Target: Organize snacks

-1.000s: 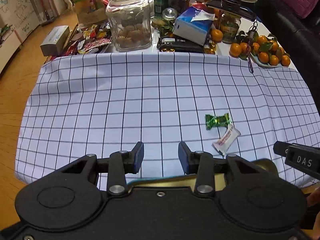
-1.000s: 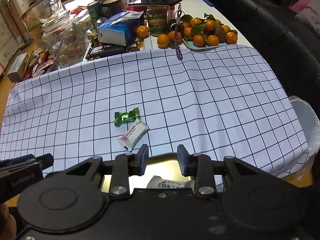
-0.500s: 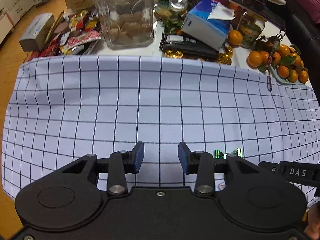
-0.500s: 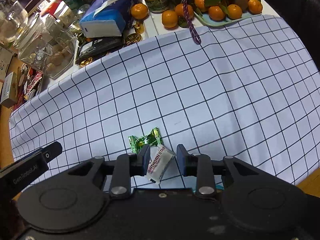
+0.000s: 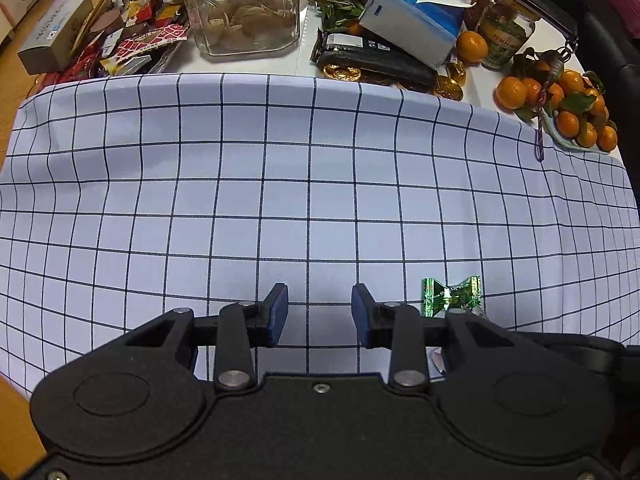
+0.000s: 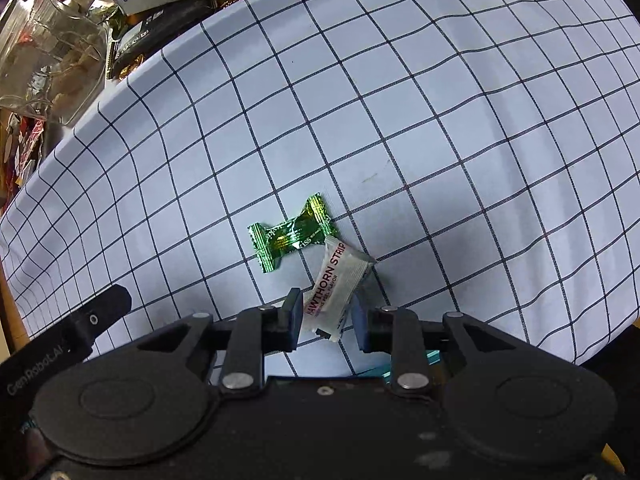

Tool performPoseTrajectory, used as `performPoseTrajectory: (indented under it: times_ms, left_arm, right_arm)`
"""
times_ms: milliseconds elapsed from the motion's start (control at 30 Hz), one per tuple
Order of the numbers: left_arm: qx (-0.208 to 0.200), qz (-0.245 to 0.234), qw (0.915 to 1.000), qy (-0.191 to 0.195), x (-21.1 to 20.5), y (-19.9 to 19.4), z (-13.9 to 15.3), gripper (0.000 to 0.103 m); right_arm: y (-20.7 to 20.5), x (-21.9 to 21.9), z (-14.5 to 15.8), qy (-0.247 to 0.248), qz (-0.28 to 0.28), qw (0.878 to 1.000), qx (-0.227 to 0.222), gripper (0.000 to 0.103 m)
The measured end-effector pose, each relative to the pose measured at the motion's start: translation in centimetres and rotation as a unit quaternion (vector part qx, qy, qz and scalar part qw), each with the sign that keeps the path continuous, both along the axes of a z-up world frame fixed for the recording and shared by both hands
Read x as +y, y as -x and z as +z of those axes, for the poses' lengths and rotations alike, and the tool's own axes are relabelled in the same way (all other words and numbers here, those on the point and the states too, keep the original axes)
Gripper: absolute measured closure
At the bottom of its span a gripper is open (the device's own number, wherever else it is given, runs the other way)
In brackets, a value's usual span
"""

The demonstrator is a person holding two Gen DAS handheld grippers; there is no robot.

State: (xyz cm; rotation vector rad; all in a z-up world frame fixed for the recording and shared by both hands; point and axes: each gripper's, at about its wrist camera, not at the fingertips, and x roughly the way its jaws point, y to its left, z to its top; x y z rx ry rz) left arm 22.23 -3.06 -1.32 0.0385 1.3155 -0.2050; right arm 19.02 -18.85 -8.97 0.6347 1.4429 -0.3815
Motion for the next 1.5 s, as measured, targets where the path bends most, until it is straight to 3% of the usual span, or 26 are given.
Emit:
performPoseTrajectory:
  times_ms: [300, 533, 733, 967, 1033, 1333, 1500]
  left_arm:
    - [-0.010, 0.015, 0.9998, 0.005, 1.0, -0.4, 0.5, 0.060]
    - [-0.021, 0.008, 0.9997, -0.004, 0.3, -0.3, 0.3, 0.060]
    - [-0.025, -0.024, 0.9993, -0.010, -1.8, -0.1, -0.2, 0.060]
    - [-0.029, -0.058, 0.9977, -0.018, -3.8, 0.6, -0.8, 0.060]
    - [-0.023, -0.051, 0.9983, -0.016, -3.5, 0.5, -1.0, 0.060]
    - [-0.015, 0.006, 0.9999, -0.006, -0.3, -0.7, -0.6, 0.060]
    - [-0.023, 0.010, 0.9997, -0.003, 0.2, -0.7, -0.1, 0.060]
  right_arm:
    - [-1.1, 1.7, -0.9, 0.044, 0.018, 0.999, 0.007, 0.074]
    - [-1.2, 2.4, -0.6, 0.054, 0.050, 0.997, -0.002, 0.098]
    - [-0.5, 0.0, 1.0, 0.050, 0.025, 0.998, -0.017, 0.100]
    - [0.3, -2.8, 1.9, 0.017, -0.008, 0.999, -0.026, 0.094]
    - [0.5, -2.8, 1.6, -0.001, -0.016, 1.000, -0.025, 0.085]
    - [0.2, -1.7, -1.0, -0.033, -0.056, 0.998, 0.010, 0.079]
    - [-0.3, -1.4, -1.2, -0.018, -0.076, 0.997, 0.012, 0.074]
